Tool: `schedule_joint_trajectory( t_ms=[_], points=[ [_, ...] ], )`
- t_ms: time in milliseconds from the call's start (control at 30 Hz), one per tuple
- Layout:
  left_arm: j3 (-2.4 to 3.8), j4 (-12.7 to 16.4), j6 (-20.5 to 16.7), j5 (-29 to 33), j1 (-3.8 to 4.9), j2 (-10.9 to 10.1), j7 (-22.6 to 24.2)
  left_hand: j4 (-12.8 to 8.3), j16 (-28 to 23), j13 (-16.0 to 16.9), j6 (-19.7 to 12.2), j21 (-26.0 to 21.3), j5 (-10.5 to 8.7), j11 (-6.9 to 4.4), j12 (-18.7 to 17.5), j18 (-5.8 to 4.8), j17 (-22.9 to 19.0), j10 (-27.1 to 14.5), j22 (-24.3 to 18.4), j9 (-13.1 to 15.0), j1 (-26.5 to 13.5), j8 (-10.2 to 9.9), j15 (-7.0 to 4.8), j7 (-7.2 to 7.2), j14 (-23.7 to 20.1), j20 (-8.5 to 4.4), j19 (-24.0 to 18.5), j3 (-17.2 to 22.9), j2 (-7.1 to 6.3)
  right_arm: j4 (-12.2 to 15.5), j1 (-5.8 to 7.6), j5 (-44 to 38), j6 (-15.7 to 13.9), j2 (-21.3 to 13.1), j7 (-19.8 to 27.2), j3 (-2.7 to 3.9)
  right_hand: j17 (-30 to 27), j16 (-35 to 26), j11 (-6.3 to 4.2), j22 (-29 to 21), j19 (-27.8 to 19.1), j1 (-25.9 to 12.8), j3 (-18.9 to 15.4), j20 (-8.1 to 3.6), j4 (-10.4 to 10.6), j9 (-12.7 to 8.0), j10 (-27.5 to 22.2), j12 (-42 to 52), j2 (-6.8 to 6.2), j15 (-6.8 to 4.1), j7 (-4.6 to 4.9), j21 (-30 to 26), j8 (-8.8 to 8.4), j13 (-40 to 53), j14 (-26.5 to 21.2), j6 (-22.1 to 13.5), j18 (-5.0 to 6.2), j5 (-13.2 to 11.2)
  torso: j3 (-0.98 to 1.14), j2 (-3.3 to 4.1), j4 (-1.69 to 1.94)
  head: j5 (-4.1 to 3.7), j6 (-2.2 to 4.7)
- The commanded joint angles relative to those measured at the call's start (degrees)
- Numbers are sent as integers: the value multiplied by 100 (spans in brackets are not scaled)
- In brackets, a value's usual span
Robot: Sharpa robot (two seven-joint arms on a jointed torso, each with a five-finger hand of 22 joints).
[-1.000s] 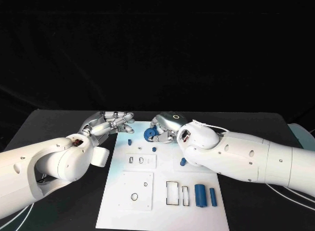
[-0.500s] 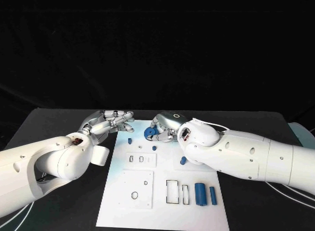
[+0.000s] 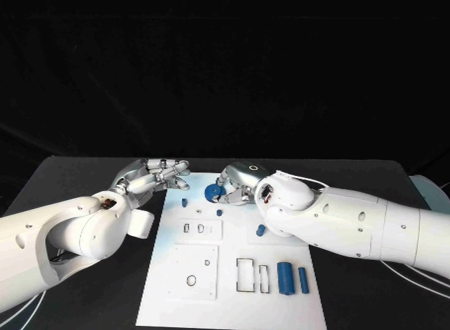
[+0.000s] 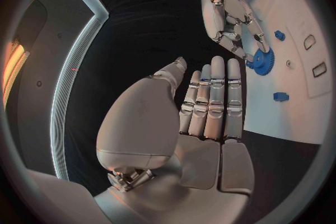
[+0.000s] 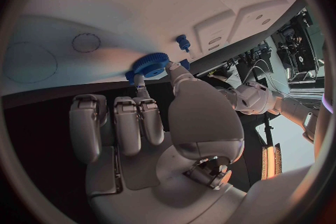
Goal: Assemble the parts on the task board
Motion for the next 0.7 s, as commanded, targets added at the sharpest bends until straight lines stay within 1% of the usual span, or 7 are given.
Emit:
schedule_joint_trajectory(
  t_ms=[33,100,267,433,500,600,700],
  points=[
    [2,15,69,4,7,-1,31,-40,11,-2,-10,23,-18,-10,-22,48,2,-39,8,3,15,-23,-1,36,-46,1,-40,4,39,55,-5,-6,-44,-56,-97,-3,1510,22,23,919,144,-47,4,42,29,6,510,-18,4,38,-2,-25,-25,1401,588,12,-85,19,2,3,-6,16,-10],
    [2,13,69,4,7,-2,32,-40,11,-2,-10,23,-18,-10,-22,48,2,-39,8,3,15,-23,-1,36,-46,1,-40,4,39,105,-5,-14,-205,-101,-64,-3,1510,22,20,950,168,-45,0,42,35,10,536,4,-3,37,-7,1,-21,1430,588,27,-94,34,4,2,-7,18,-9],
    [2,8,67,4,7,-14,33,-40,11,-2,-10,23,-18,-10,-22,48,2,-39,8,3,15,-23,-1,36,-46,1,-40,4,39,315,-4,15,-780,-309,168,-2,1510,22,6,976,188,20,13,36,23,23,570,33,-16,27,-23,20,-14,1469,588,80,-101,102,2,-6,-10,15,-4],
    [2,0,76,4,7,-24,38,-40,11,-2,-10,23,-18,-10,-22,48,2,-39,8,3,15,-23,-1,36,-46,1,-40,4,39,622,13,268,-1094,-653,479,5,1510,22,1,959,174,67,15,32,3,27,569,32,-44,22,-28,3,-18,1468,588,96,-95,119,-2,-6,5,9,-4],
    [2,-14,89,4,7,-30,43,-40,11,-2,-10,23,-18,-10,-22,48,2,-39,8,3,15,-23,-1,36,-46,1,-40,4,39,760,35,486,-1115,-839,674,10,1510,22,-1,941,160,97,21,30,-10,29,565,28,-50,20,-29,-13,-21,1463,588,102,-90,122,-2,-8,7,-7,0],
    [2,-72,113,4,8,-44,77,-38,-10,-5,-20,21,-18,5,-37,43,-10,-59,9,2,13,-35,17,51,-101,13,-88,2,37,899,107,1037,-951,-1153,1202,17,1501,18,-14,725,-18,261,84,17,-82,42,446,-75,-24,4,-44,-210,-14,1328,585,160,-24,112,-5,-18,-7,-46,11],
    [2,-192,132,4,8,-69,133,-45,-110,-4,-29,-25,-17,25,-53,31,-64,-78,-13,3,31,-51,55,63,-253,56,-229,16,46,993,175,1577,-768,-1502,1701,20,1238,-94,-8,412,-282,447,116,6,-185,36,274,-231,-40,-2,-41,-519,-59,1138,513,154,68,-45,-3,-33,-30,-59,17]
  ],
)
